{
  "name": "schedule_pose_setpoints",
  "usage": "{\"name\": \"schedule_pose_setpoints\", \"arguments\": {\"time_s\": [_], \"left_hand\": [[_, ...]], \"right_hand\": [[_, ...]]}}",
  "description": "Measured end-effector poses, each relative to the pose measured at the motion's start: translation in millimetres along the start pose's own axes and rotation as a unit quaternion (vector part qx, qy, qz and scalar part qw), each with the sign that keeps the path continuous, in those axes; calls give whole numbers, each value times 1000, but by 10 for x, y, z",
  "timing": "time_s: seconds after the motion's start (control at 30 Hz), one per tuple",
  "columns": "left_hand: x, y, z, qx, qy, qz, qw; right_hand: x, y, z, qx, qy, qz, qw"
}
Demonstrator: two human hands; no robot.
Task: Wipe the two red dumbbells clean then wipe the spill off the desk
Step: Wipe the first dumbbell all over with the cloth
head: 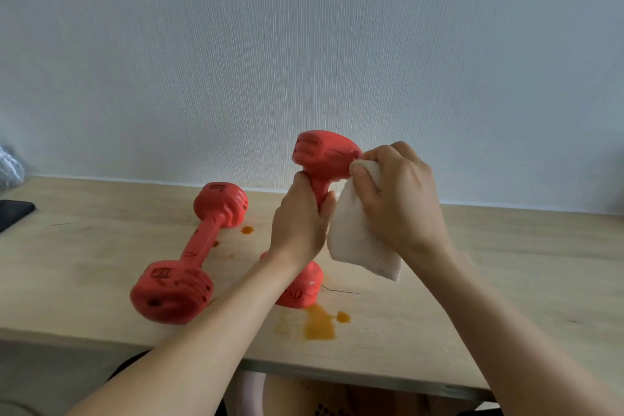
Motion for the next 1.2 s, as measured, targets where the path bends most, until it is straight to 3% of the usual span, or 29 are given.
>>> {"name": "schedule_pose_setpoints", "arguments": {"time_s": [0.27,0.5,0.67,0.83,1.2], "left_hand": [[-34,12,22,-13,66,34,997],[-54,30,45,-56,238,-2,970],[-144,17,-6,-24,285,-72,955],[-171,-38,-54,12,211,-36,977],[-108,-44,-38,-16,186,-6,982]], "right_hand": [[244,-78,84,-15,-16,51,998],[267,-84,140,-24,-60,34,997],[220,-16,104,5,-99,22,995],[-67,148,69,44,-92,-61,993],[82,32,31,19,-103,-29,994]]}}
Point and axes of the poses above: each hand's wrist, its own y-axis away from the middle knuckle, its own z-axis out of the palm, x = y × z, the point moved 6 cm from there along -y, towards the middle knuckle, and after that the axes turned 10 degrees about z, right-handed, at the moved point
